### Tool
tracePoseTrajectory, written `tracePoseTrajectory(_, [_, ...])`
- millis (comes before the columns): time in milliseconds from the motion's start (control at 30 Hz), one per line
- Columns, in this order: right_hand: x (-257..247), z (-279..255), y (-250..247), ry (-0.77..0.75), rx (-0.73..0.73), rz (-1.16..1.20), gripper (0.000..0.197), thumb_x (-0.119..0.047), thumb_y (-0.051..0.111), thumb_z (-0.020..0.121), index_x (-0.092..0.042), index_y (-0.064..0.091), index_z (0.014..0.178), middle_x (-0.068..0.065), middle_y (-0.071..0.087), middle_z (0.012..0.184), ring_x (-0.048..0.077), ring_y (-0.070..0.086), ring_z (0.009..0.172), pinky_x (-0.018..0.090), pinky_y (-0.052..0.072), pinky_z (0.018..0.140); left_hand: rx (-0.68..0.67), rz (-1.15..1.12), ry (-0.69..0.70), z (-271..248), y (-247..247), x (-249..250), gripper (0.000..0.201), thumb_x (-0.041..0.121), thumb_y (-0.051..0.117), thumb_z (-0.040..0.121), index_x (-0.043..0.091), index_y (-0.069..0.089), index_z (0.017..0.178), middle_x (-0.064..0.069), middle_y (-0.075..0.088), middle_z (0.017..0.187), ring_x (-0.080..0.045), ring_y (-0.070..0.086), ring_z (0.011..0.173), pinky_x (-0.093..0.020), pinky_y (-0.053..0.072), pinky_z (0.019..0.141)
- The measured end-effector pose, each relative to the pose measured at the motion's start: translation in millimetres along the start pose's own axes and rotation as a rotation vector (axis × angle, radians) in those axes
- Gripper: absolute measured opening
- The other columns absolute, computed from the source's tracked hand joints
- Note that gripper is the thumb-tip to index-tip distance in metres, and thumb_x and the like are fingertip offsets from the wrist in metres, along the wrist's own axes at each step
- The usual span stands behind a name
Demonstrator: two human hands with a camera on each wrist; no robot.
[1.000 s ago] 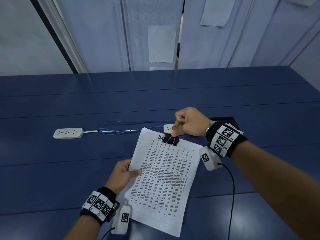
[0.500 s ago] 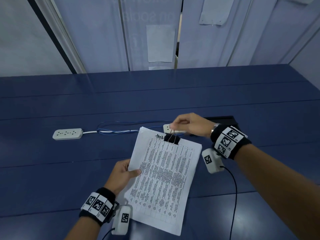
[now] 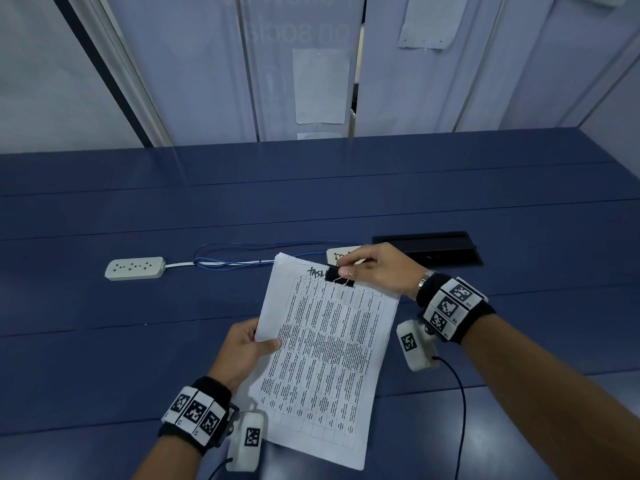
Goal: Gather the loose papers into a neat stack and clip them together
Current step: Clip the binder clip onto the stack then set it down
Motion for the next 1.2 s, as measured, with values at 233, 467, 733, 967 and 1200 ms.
tracePoseTrajectory(233, [-5.6, -1.9, 4.1, -0.064, -0.107, -0.307, 0.043, -0.055, 0.071, 0.08, -0.028, 0.073, 0.114, -0.01, 0.067, 0.112, 0.007, 0.063, 0.107, 0.036, 0.049, 0.103, 0.005, -0.006, 0.001, -2.4, 1.6, 3.3, 0.022, -0.013, 0.07, 0.08, 0.004, 0.075, 0.093, -0.005, 0.08, 0.089, -0.013, 0.074, 0.08, -0.026, 0.056, 0.072])
tracePoseTrajectory(467, [-9.3, -5.5, 8.8, -0.15, -0.153, -0.402, 0.028, -0.042, 0.069, 0.088, -0.023, 0.072, 0.109, -0.015, 0.061, 0.112, 0.001, 0.053, 0.112, 0.028, 0.04, 0.106, -0.008, -0.047, -0.005, -4.2, 4.2, 4.5, 0.027, -0.014, 0.069, 0.079, 0.0, 0.074, 0.102, -0.012, 0.079, 0.099, -0.024, 0.075, 0.091, -0.032, 0.059, 0.08])
tracePoseTrajectory(733, [-6.4, -5.5, 4.3, -0.13, -0.016, -0.32, 0.029, -0.053, 0.063, 0.087, -0.025, 0.065, 0.094, 0.0, 0.071, 0.091, 0.012, 0.066, 0.079, 0.034, 0.056, 0.077, -0.021, -0.057, 0.001, -1.7, 8.3, 8.9, 0.029, -0.014, 0.07, 0.079, 0.001, 0.074, 0.103, -0.01, 0.079, 0.099, -0.023, 0.075, 0.092, -0.03, 0.057, 0.078])
tracePoseTrajectory(967, [-6.8, -10.9, 7.9, -0.111, -0.08, -0.303, 0.022, -0.037, 0.061, 0.095, -0.018, 0.051, 0.098, -0.007, 0.071, 0.09, -0.005, 0.054, 0.05, 0.01, 0.039, 0.05, -0.052, -0.005, -0.001, 2.8, 5.2, 14.8, 0.029, -0.011, 0.07, 0.081, 0.003, 0.074, 0.106, -0.009, 0.078, 0.104, -0.023, 0.074, 0.098, -0.036, 0.056, 0.088])
tracePoseTrajectory(1200, [-20.5, -12.1, -1.5, -0.075, -0.208, -0.153, 0.028, -0.03, 0.085, 0.075, -0.012, 0.071, 0.091, -0.001, 0.076, 0.09, 0.003, 0.069, 0.081, 0.019, 0.05, 0.08, -0.052, -0.008, 0.033, 2.4, 7.3, 26.8, 0.028, -0.014, 0.068, 0.08, 0.008, 0.075, 0.096, -0.004, 0.08, 0.094, -0.014, 0.075, 0.086, -0.026, 0.056, 0.076])
Point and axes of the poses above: each hand's wrist, its own z-axis towards the middle knuckle, its own y-axis out of the palm, x = y × z, the point moved 6 cm from there along z, towards the middle knuckle
